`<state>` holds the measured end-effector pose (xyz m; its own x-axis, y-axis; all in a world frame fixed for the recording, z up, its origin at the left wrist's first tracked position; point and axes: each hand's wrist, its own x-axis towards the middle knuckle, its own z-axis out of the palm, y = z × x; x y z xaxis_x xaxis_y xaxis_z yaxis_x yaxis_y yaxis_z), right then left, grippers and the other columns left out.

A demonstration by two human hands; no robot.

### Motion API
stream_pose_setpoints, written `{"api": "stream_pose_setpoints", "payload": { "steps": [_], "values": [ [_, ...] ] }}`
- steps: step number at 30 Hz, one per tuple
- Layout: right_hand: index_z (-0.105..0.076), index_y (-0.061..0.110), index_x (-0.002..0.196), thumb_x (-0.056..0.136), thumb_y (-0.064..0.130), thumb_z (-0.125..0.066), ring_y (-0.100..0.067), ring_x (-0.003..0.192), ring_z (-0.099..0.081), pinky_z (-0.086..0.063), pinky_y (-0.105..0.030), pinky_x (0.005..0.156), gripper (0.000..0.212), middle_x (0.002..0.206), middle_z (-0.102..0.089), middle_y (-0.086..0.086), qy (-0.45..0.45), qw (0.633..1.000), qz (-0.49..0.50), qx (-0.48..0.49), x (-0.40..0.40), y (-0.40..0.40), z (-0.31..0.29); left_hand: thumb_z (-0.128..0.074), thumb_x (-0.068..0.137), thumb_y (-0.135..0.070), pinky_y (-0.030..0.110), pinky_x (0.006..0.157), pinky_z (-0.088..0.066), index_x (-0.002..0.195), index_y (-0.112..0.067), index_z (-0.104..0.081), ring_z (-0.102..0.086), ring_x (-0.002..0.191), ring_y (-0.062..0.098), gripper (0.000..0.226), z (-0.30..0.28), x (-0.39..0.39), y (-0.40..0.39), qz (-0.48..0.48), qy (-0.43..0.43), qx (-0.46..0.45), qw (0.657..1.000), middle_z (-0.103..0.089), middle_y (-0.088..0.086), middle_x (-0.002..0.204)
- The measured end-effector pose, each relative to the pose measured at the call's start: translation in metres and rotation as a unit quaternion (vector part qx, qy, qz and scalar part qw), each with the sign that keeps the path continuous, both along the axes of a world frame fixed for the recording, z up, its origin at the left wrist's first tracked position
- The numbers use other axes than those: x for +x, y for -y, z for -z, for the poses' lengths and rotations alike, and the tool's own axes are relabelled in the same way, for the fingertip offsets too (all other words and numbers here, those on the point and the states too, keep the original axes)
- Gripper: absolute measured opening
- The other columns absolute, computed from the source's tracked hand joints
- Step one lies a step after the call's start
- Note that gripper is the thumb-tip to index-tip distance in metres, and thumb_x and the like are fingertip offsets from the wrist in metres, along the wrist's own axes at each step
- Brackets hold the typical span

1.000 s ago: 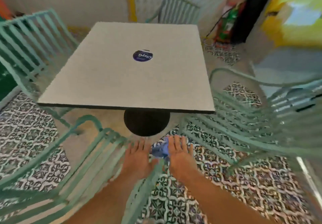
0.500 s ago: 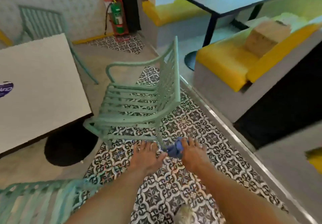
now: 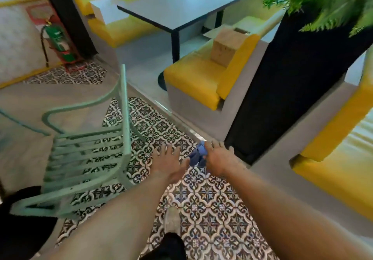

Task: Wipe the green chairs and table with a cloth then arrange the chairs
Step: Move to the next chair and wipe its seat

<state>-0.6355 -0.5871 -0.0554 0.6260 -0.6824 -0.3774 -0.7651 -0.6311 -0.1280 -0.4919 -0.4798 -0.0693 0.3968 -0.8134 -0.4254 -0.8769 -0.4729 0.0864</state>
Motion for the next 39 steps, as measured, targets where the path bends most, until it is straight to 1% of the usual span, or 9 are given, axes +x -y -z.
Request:
{"api": "stream_pose_setpoints", "payload": {
  "steps": [5, 9, 13, 16, 18, 23, 29, 34, 39],
  "values": [
    [-0.032, 0.022, 0.137, 0.093, 0.031, -0.047, -0.029, 0.124, -0.042, -0.036, -0.045, 0.093, 0.047, 0.137, -0.043, -0.006, 0.003, 1.000, -0.015, -0.006, 0.038, 0.067, 0.005, -0.011, 0.097, -0.062, 0.055, 0.116, 0.002, 0.155, -0.022, -0.010, 0.001, 0.149, 0.032, 0.071, 0.018, 0.036, 0.068, -0.014, 0.006, -0.006, 1.000, -0.003, 0.012, 0.162],
    [-0.033, 0.023, 0.136, 0.094, 0.028, -0.045, -0.032, 0.125, -0.041, -0.037, -0.050, 0.095, 0.045, 0.139, -0.042, -0.008, -0.016, 0.999, -0.028, 0.009, 0.090, 0.131, 0.001, -0.010, 0.095, -0.063, 0.058, 0.117, 0.002, 0.154, -0.022, -0.011, 0.001, 0.148, 0.033, 0.072, 0.024, 0.085, 0.128, -0.042, 0.004, -0.017, 0.999, -0.004, 0.013, 0.162],
    [-0.027, 0.020, 0.143, 0.094, 0.026, -0.047, -0.034, 0.129, -0.037, -0.035, -0.053, 0.100, 0.053, 0.142, -0.038, -0.012, -0.036, 0.998, -0.054, -0.004, 0.163, 0.197, -0.010, -0.009, 0.096, -0.062, 0.057, 0.117, 0.004, 0.155, -0.021, -0.009, 0.003, 0.148, 0.033, 0.072, 0.007, 0.148, 0.186, -0.076, 0.011, -0.034, 0.996, -0.002, 0.013, 0.162],
    [-0.024, 0.022, 0.147, 0.094, 0.029, -0.049, -0.033, 0.129, -0.039, -0.035, -0.050, 0.102, 0.059, 0.142, -0.038, -0.010, -0.006, 0.996, -0.079, -0.032, 0.220, 0.238, -0.023, -0.010, 0.096, -0.061, 0.056, 0.116, 0.004, 0.154, -0.021, -0.014, 0.000, 0.148, 0.033, 0.070, -0.009, 0.203, 0.221, -0.105, 0.033, -0.054, 0.992, -0.007, 0.013, 0.161],
    [-0.023, 0.024, 0.147, 0.094, 0.030, -0.049, -0.034, 0.129, -0.039, -0.037, -0.051, 0.103, 0.060, 0.144, -0.038, -0.010, 0.019, 0.995, -0.095, -0.024, 0.254, 0.261, -0.027, -0.013, 0.096, -0.061, 0.056, 0.116, 0.003, 0.153, -0.021, -0.018, -0.003, 0.148, 0.032, 0.069, -0.017, 0.236, 0.238, -0.133, 0.042, -0.062, 0.988, -0.011, 0.013, 0.161],
    [-0.023, 0.027, 0.147, 0.090, 0.028, -0.055, -0.034, 0.128, -0.042, -0.040, -0.052, 0.101, 0.065, 0.144, -0.038, -0.010, 0.029, 0.988, -0.151, -0.001, 0.342, 0.314, -0.018, -0.017, 0.096, -0.061, 0.055, 0.117, 0.000, 0.153, -0.020, -0.021, -0.006, 0.148, 0.032, 0.071, -0.017, 0.309, 0.276, -0.185, 0.050, -0.061, 0.980, -0.013, 0.012, 0.161],
    [-0.027, 0.024, 0.145, 0.092, 0.031, -0.052, -0.034, 0.121, -0.048, -0.045, -0.050, 0.096, 0.059, 0.139, -0.042, -0.009, 0.014, 0.972, -0.234, 0.012, 0.444, 0.376, 0.006, -0.016, 0.098, -0.057, 0.052, 0.119, 0.001, 0.152, -0.018, -0.022, -0.004, 0.148, 0.033, 0.067, -0.005, 0.378, 0.331, -0.230, 0.039, -0.046, 0.971, -0.012, 0.014, 0.161],
    [-0.032, 0.023, 0.140, 0.090, 0.027, -0.052, -0.035, 0.116, -0.050, -0.046, -0.047, 0.092, 0.054, 0.133, -0.046, -0.009, 0.017, 0.956, -0.292, 0.034, 0.537, 0.429, 0.001, -0.015, 0.099, -0.056, 0.051, 0.119, -0.004, 0.150, -0.017, -0.028, -0.008, 0.148, 0.031, 0.066, -0.013, 0.443, 0.377, -0.293, 0.054, -0.062, 0.952, -0.019, 0.013, 0.160],
    [-0.031, 0.026, 0.142, 0.092, 0.023, -0.052, -0.035, 0.115, -0.052, -0.044, -0.045, 0.091, 0.054, 0.131, -0.047, -0.010, 0.040, 0.921, -0.385, 0.036, 0.631, 0.446, -0.013, -0.015, 0.098, -0.058, 0.054, 0.118, -0.004, 0.150, -0.019, -0.028, -0.006, 0.148, 0.032, 0.066, -0.011, 0.503, 0.386, -0.398, 0.034, -0.045, 0.916, -0.018, 0.012, 0.160]
  ]
}}
